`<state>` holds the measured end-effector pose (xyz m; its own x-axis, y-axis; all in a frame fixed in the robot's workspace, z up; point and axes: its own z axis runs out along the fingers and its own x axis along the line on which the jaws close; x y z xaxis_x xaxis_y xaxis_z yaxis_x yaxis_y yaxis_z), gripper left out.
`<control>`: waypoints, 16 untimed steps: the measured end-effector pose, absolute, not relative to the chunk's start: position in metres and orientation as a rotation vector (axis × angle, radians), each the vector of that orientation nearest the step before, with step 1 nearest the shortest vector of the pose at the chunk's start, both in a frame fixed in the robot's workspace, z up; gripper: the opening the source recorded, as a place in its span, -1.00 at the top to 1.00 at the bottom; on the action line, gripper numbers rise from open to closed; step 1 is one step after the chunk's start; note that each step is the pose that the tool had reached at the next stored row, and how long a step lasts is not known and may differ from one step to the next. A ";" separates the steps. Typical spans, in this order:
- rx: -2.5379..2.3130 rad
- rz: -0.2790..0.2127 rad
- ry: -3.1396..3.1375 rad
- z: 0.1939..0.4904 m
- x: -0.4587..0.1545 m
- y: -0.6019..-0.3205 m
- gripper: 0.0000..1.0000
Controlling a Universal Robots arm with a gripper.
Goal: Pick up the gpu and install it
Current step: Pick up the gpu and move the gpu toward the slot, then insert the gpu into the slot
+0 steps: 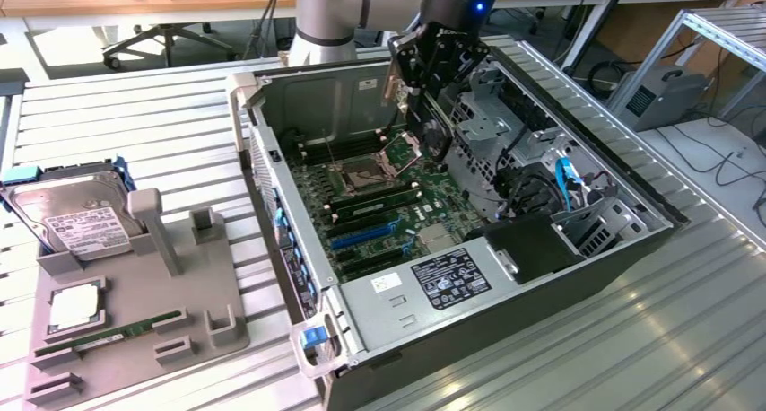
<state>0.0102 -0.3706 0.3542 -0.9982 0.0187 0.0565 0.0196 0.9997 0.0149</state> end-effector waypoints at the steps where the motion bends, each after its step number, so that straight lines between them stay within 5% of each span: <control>1: -0.030 -0.024 -3.085 0.354 0.010 -0.371 0.45; 16: 0.004 -0.023 -3.085 0.354 0.010 -0.371 0.45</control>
<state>0.0102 -0.3706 0.3542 -0.9984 -0.0027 0.0565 -0.0019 0.9999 0.0150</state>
